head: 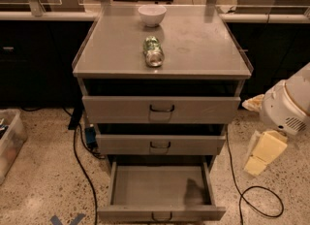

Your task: Close bottom drawer

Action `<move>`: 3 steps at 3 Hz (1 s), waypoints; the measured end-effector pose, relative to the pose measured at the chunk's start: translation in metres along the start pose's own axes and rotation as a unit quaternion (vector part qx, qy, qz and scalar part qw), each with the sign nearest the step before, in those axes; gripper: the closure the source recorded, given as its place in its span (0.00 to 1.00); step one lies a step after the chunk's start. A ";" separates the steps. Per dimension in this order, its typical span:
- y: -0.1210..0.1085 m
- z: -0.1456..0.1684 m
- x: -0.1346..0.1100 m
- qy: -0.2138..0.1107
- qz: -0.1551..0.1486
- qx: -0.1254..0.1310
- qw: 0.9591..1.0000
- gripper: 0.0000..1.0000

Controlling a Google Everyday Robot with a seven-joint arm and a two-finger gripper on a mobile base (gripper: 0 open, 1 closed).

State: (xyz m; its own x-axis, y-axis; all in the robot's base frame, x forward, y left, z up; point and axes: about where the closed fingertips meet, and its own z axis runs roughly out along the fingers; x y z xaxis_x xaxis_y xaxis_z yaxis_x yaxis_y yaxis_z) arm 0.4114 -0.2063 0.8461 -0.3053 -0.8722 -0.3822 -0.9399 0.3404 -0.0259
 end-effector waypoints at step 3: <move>0.050 0.115 -0.014 -0.036 0.034 -0.011 0.999 0.00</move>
Offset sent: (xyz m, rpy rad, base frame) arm -0.0344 0.0787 -0.1367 0.1542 0.0439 -0.0542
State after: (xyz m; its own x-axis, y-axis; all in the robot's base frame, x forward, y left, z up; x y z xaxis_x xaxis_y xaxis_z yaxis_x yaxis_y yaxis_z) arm 0.3866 -0.1368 0.7445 -0.3570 -0.8197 -0.4479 -0.9211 0.3887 0.0227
